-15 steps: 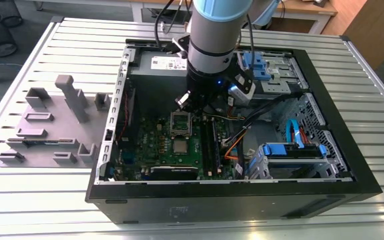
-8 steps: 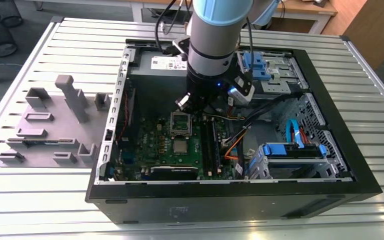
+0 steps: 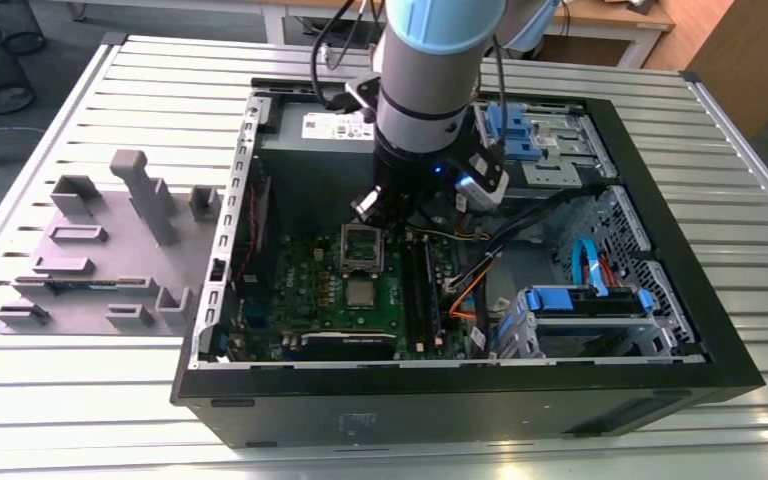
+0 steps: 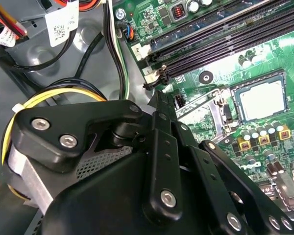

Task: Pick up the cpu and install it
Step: 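Install the first cpu locking lever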

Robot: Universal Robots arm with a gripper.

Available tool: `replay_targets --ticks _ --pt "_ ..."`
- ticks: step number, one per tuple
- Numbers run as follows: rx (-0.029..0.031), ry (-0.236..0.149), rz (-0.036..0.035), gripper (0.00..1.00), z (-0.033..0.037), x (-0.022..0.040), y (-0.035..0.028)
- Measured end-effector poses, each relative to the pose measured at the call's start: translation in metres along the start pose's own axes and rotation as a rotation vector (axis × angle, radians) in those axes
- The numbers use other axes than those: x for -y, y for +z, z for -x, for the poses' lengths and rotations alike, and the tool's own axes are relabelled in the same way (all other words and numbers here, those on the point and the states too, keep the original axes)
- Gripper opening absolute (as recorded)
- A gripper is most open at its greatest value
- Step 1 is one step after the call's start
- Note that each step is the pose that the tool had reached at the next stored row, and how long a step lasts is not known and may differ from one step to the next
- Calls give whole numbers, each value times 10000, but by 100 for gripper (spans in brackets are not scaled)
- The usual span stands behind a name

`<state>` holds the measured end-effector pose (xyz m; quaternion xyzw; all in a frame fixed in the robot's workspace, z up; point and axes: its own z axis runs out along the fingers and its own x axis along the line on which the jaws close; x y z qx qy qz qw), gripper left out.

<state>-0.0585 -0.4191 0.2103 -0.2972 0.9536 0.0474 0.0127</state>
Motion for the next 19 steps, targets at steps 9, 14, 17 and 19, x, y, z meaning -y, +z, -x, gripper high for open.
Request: replay_targets --ticks 9,14,17,19 --pt "1 0 1 11 11 -10 11" --pt "0 0 1 11 11 -11 25" --pt "0 1 0 11 -2 -19 31" --pt "3 0 2 11 -17 -30 34"
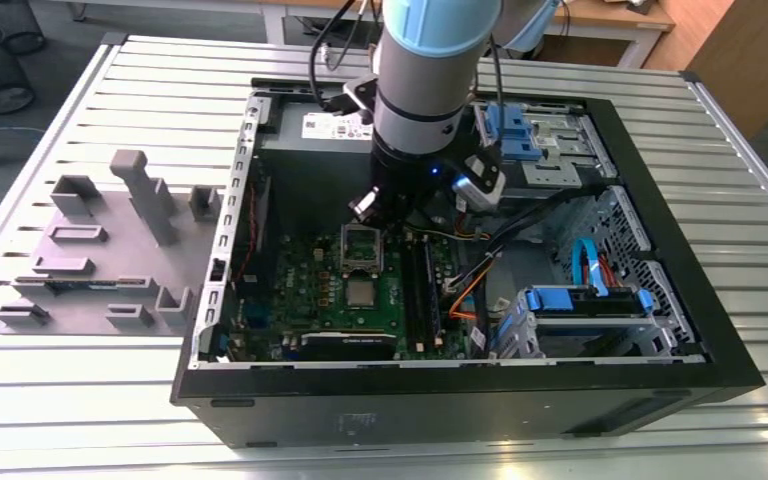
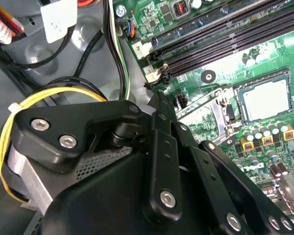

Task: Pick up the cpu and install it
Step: 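Install the first cpu locking lever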

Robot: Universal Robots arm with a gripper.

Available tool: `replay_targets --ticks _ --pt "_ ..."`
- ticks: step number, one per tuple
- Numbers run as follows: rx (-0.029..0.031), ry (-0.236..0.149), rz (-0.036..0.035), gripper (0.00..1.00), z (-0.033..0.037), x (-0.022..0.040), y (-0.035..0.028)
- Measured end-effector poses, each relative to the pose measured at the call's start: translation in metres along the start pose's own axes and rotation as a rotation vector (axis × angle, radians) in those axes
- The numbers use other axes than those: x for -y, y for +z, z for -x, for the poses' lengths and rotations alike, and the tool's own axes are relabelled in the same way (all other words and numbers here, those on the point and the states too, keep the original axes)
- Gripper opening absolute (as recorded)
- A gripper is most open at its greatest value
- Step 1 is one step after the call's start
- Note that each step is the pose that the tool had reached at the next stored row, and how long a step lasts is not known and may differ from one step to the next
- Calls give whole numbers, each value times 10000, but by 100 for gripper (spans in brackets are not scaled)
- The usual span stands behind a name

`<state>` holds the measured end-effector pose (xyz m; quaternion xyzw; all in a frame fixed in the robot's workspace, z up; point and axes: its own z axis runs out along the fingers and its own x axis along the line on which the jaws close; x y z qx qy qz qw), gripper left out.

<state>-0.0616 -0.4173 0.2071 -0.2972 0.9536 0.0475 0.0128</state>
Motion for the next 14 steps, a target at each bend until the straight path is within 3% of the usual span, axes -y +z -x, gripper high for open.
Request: replay_targets --ticks 14 --pt "117 -27 -83 11 -41 -6 -43"
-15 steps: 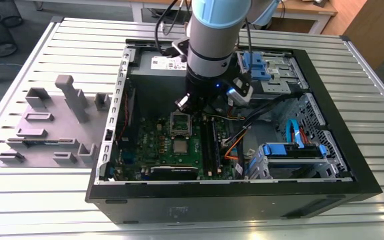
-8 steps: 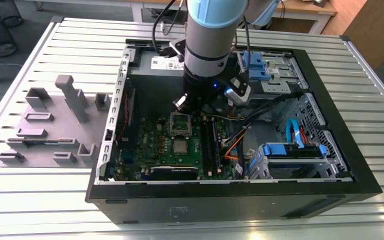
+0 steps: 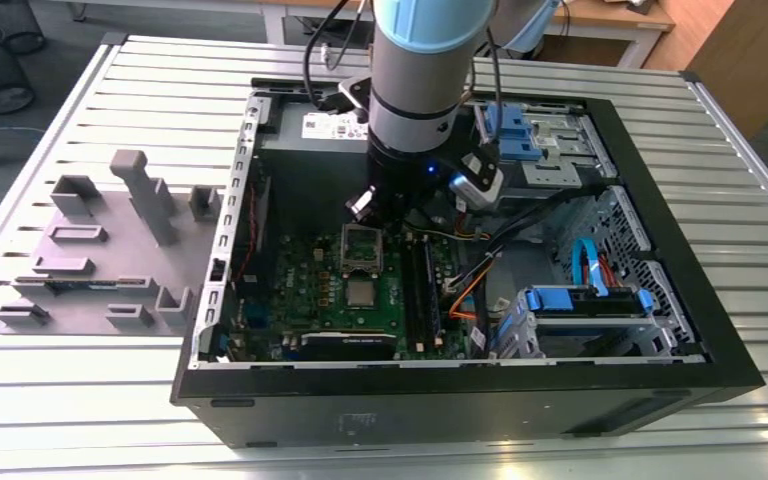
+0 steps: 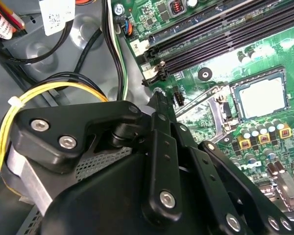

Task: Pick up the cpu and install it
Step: 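Install the first cpu locking lever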

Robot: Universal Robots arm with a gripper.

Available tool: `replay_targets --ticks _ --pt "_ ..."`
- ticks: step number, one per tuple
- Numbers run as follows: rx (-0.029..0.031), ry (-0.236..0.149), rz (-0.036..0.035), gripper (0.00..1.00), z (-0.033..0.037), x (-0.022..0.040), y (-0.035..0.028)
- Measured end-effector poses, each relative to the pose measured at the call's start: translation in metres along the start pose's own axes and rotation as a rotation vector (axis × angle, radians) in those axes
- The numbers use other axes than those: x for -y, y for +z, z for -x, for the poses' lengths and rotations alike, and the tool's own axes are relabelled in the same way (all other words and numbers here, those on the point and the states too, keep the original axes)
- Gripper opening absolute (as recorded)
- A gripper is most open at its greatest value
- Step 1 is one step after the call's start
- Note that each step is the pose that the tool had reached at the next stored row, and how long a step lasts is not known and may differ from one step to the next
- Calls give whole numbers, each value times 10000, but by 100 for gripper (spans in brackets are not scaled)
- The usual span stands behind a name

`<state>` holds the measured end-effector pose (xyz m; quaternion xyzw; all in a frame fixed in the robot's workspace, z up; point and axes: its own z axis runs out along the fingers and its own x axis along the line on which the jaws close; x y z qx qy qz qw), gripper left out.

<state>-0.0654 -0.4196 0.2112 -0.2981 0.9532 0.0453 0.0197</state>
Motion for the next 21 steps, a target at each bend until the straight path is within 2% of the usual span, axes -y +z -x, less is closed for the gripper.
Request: replay_targets --ticks 7,21 --pt "72 -34 -48 11 -12 15 -34" --pt "65 -109 -43 11 -14 16 -35"
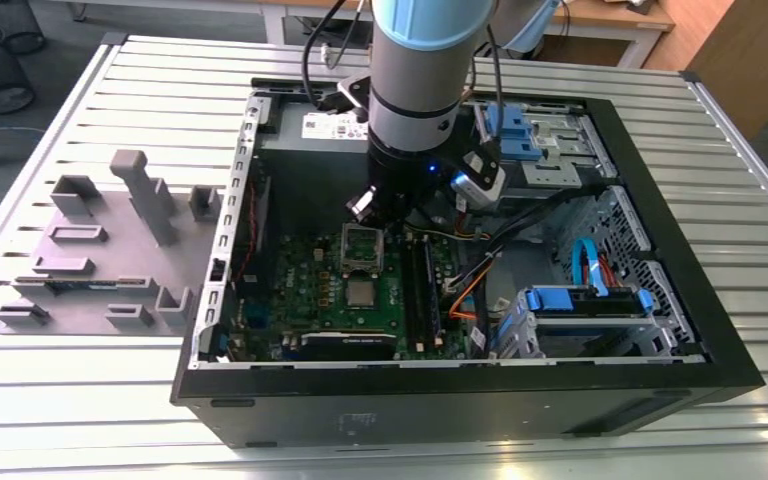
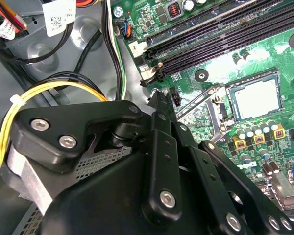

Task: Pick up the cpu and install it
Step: 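Install the first cpu locking lever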

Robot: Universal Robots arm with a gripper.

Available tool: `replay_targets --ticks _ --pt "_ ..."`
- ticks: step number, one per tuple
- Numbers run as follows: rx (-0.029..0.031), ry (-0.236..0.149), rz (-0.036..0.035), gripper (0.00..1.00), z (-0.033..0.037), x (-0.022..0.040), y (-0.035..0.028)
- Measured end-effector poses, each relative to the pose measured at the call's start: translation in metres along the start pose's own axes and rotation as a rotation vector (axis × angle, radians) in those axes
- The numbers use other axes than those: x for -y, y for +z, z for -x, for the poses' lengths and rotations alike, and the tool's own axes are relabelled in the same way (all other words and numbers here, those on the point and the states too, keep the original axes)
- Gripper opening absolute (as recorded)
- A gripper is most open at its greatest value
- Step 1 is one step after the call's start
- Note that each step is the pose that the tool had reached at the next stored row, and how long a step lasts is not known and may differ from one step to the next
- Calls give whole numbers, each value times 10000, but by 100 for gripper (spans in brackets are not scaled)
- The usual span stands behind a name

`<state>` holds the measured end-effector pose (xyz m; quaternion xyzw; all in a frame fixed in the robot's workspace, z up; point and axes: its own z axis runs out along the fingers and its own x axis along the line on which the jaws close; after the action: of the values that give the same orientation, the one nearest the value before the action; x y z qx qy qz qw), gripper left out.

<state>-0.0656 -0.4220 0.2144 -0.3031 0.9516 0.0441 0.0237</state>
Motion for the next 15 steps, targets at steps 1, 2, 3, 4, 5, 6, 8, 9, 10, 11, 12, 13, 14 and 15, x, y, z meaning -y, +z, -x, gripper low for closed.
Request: replay_targets --ticks 1,2,3,4,5,6,8,9,10,11,12,13,14,15 --pt "-1 -1 0 11 0 0 0" --pt "0 -9 1 11 0 0 0" --pt "-1 -16 1 11 0 0 0" --pt "-1 -17 1 11 0 0 0" --pt "-1 -18 2 11 0 0 0" --pt "-2 -18 1 11 0 0 0" --pt "-1 -21 1 11 0 0 0" --pt "-2 -24 2 11 0 0 0" --pt "-2 -25 2 11 0 0 0" --pt "-2 -25 2 11 0 0 0" --pt "-2 -26 3 11 0 1 0" --pt "0 -26 5 11 -1 1 -3" --pt "0 -26 7 11 -1 1 -8" --pt "5 -25 13 11 0 0 -15"
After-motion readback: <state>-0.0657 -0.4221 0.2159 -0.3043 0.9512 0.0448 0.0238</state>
